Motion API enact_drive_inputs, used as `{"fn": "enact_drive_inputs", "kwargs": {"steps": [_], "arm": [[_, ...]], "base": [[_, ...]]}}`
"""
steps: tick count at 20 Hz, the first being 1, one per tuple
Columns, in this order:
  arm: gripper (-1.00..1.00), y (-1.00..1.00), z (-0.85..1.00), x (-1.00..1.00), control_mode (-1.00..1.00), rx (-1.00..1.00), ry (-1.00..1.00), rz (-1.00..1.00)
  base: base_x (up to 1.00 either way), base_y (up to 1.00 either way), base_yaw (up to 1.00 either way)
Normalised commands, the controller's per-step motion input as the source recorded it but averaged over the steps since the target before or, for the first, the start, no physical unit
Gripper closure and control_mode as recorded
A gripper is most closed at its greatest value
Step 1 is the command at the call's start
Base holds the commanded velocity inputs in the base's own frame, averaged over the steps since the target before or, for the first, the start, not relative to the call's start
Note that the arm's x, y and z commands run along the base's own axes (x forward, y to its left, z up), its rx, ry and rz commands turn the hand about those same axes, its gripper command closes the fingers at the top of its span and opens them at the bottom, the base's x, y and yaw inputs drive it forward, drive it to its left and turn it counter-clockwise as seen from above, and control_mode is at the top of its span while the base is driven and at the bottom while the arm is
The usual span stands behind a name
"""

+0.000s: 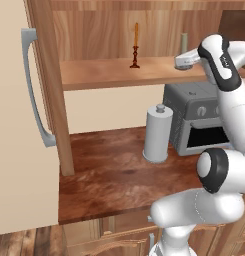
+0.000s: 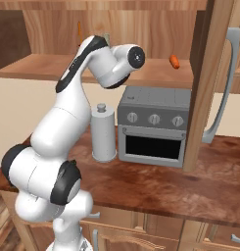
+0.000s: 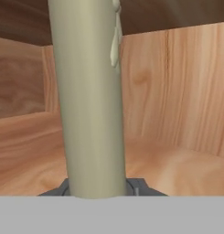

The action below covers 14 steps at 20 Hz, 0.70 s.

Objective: Pick the candle and candle from the dining table and place them in the open cabinet. Close the cabinet after placing the objects.

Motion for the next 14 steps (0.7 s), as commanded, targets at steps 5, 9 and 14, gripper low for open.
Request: {"fn": "enact_drive_inputs", "kwargs": {"steps": [5,9,14], "arm": [[1.00,-0.03,-0.14,0.24,-1.00,0.00,0.00,0.00],[1.00,-0.04,-0.13,0.21,-1.00,0.00,0.00,0.00],[1.00,-0.04,-0.17,0.20,-1.00,0.01,0.02,0.00]], "base": [[0.00,0.00,0.00],[0.00,0.00,0.00],[0.00,0.00,0.00]]}}
